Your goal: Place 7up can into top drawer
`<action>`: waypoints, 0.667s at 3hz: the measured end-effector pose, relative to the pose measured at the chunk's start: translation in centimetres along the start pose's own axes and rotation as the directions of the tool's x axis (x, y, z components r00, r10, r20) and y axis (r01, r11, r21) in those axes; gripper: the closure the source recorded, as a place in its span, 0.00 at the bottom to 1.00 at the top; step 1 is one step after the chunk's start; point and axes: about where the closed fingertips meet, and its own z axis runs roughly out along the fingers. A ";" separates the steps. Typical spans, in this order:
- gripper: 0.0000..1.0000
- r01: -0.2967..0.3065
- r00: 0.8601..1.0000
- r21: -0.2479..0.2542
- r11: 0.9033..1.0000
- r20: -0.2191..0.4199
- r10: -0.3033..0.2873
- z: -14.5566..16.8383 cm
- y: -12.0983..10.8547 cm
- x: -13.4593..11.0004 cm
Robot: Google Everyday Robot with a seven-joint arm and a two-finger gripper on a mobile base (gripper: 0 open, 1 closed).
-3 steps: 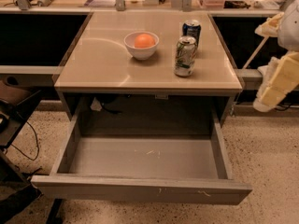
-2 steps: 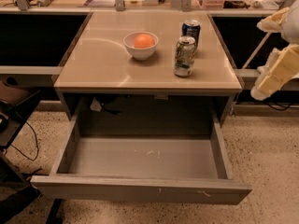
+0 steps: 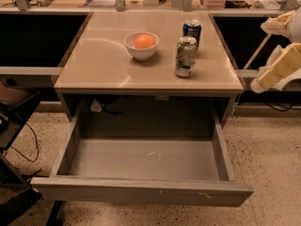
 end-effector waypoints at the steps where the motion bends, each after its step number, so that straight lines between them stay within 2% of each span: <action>1: 0.00 -0.028 0.994 -0.040 0.999 0.104 0.032 0.8 0.0 -0.6; 2: 0.00 -0.125 0.918 -0.105 0.987 0.364 0.155 3.4 -2.6 -2.4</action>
Offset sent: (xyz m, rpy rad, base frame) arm 0.0899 0.0512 0.0486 1.0610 -0.0894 0.0604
